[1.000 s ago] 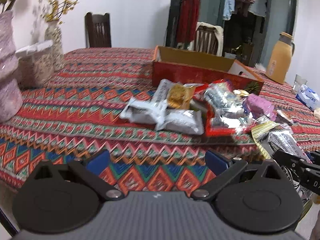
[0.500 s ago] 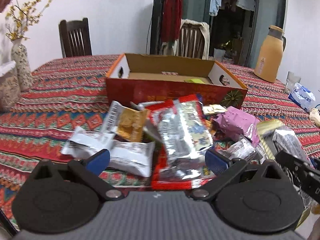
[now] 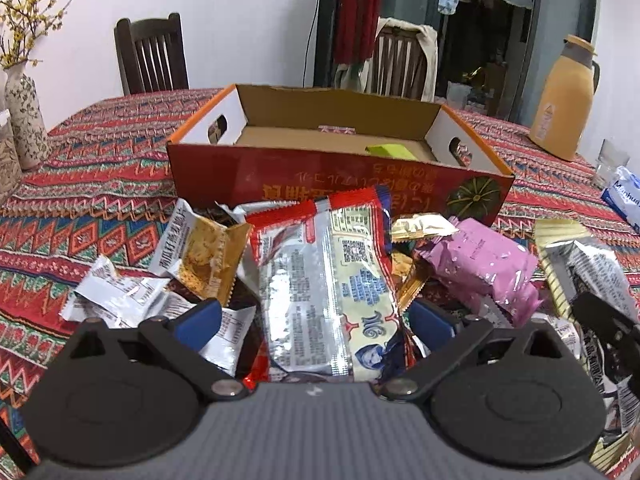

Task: Organize snacks
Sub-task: 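Grasp the red-and-silver packet with the left gripper while the right gripper holds its packet, then carry both packets into the cardboard box and open both grippers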

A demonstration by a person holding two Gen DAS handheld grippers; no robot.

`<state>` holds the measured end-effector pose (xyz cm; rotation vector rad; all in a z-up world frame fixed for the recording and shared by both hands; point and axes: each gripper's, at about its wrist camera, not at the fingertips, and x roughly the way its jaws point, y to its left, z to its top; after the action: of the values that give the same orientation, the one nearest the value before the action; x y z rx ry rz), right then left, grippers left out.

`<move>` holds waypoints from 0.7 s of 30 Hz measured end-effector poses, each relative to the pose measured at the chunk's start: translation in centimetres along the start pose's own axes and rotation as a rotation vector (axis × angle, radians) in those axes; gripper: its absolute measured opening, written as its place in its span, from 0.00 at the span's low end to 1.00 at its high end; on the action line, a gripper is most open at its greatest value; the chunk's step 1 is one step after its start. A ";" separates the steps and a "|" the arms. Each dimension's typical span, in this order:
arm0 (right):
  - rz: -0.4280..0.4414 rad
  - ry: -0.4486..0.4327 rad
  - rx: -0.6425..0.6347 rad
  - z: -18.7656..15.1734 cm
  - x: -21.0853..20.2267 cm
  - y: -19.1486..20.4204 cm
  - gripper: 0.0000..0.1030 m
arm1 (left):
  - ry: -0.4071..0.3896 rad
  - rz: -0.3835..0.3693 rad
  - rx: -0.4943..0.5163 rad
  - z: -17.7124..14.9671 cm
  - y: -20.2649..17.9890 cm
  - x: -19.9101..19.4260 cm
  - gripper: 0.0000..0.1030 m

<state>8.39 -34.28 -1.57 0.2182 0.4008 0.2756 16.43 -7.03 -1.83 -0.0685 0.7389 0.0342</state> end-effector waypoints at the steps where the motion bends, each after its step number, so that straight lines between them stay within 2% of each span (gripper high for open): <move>1: 0.001 0.000 0.001 0.0 0.1 0.0 0.29 | 0.006 0.000 -0.003 0.0 0.0 0.2 0.94; 3: 0.004 0.001 0.003 0.1 0.3 -0.1 0.29 | 0.025 -0.012 -0.008 -0.1 0.0 0.6 0.79; 4: 0.005 0.001 0.003 0.2 0.5 0.0 0.29 | 0.032 -0.017 -0.008 -0.1 0.0 0.8 0.74; 6: 0.008 0.001 0.002 0.3 0.6 0.0 0.29 | 0.034 -0.022 -0.007 -0.2 0.1 0.8 0.66; 8: 0.010 -0.001 0.000 0.4 0.7 0.1 0.29 | 0.028 -0.034 -0.001 -0.3 0.3 0.6 0.63; 21: 0.007 -0.020 -0.012 2.2 1.5 1.2 0.30 | -0.026 -0.087 0.023 1.0 0.9 -1.6 0.61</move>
<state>10.36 -33.05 0.19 0.2105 0.3789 0.2827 15.84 -6.09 -0.06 -0.0781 0.7091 -0.0561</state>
